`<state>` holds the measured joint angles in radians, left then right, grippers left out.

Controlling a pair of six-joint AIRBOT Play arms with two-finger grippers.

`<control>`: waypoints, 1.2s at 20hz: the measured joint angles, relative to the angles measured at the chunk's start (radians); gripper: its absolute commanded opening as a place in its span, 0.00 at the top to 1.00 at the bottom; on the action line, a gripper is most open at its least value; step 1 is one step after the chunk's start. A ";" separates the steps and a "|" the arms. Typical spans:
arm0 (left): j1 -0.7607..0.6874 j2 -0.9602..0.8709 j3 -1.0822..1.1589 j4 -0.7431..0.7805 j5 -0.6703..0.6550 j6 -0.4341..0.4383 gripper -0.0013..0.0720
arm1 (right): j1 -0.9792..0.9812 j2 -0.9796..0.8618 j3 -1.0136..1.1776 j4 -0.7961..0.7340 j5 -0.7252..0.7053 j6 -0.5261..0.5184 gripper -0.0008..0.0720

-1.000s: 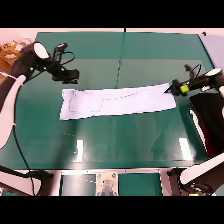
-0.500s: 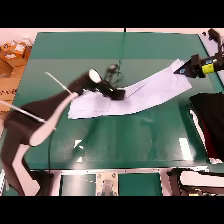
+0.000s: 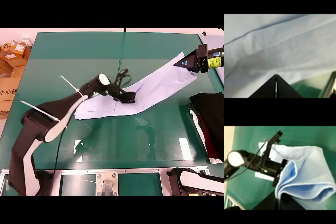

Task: Fold the shirts.

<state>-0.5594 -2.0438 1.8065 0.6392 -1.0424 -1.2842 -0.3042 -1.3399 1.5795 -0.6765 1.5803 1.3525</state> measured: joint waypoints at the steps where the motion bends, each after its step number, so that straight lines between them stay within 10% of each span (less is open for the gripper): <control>1: 0.029 0.001 0.045 0.039 -0.055 -0.014 0.95 | 0.008 0.001 0.000 0.002 -0.005 0.008 0.96; 14: 0.455 0.192 0.281 0.700 -0.491 -0.268 0.95 | 0.677 -0.210 -0.013 0.010 -0.514 0.105 0.95; 15: 0.473 0.200 0.282 0.728 -0.504 -0.271 0.95 | 0.748 -0.264 -0.014 0.013 -0.601 0.107 0.79; 17: 0.500 0.206 0.282 0.757 -0.523 -0.274 0.95 | 0.886 -0.385 -0.005 0.046 -0.790 0.109 0.14; 20: 0.527 0.212 0.283 0.789 -0.534 -0.266 0.95 | 1.014 -0.534 0.029 0.085 -0.951 0.107 0.14; 21: 0.529 0.214 0.283 0.790 -0.539 -0.260 0.95 | 1.023 -0.558 0.036 0.088 -0.968 0.106 0.30; 22: 0.531 0.216 0.284 0.791 -0.541 -0.255 0.95 | 1.020 -0.574 0.042 0.092 -0.967 0.105 0.73; 23: 0.534 0.215 0.283 0.792 -0.541 -0.251 0.95 | 1.003 -0.583 0.045 0.093 -0.944 0.104 0.95; 24: 0.536 0.215 0.283 0.798 -0.541 -0.250 0.95 | 0.971 -0.585 0.048 0.093 -0.913 0.105 0.96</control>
<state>-0.0238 -1.8286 2.0899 1.4376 -1.5837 -1.5341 0.6670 -1.9251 1.6272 -0.5835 0.6674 1.4570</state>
